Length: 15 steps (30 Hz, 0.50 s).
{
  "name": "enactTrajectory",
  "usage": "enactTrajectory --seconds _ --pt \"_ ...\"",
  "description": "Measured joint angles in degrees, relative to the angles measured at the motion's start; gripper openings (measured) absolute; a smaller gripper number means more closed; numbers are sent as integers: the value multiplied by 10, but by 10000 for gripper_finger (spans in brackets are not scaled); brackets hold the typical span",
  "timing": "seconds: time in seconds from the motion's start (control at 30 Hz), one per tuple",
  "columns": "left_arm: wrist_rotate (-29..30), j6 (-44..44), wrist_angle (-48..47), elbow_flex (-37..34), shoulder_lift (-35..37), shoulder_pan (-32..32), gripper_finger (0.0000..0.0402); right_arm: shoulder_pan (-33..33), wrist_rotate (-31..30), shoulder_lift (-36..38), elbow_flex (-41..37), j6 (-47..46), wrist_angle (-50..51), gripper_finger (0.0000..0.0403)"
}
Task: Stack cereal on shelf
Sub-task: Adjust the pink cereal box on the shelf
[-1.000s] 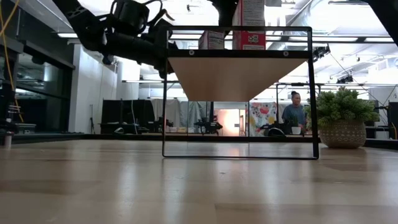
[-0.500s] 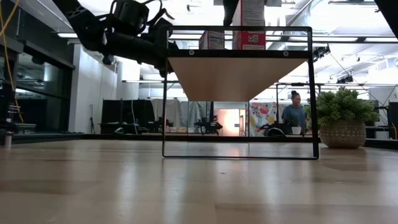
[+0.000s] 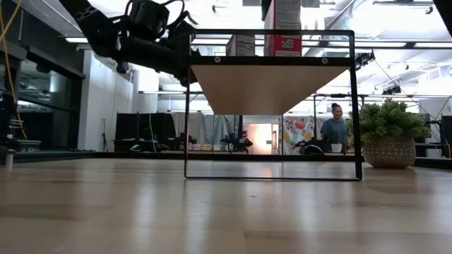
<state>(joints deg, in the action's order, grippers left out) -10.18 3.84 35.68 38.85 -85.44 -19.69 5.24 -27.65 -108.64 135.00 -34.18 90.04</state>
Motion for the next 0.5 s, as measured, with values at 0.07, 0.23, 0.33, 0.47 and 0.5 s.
enactTrajectory --seconds 0.07,0.23,0.33,0.47,0.5 --pt "3 -1 4 1 1 -4 0 4 -15 14 0 -14 0 0" --pt "-57 66 -30 1 1 -14 0 5 -43 55 -29 -40 -1 0" --pt "-122 119 -71 0 0 -15 0 4 -26 90 -78 -60 -1 0" --pt "-113 119 -54 0 0 -22 0 -1 -29 153 -190 -98 0 0" --pt "-112 119 -54 0 0 -22 0 -2 -30 173 -223 -111 -1 0"
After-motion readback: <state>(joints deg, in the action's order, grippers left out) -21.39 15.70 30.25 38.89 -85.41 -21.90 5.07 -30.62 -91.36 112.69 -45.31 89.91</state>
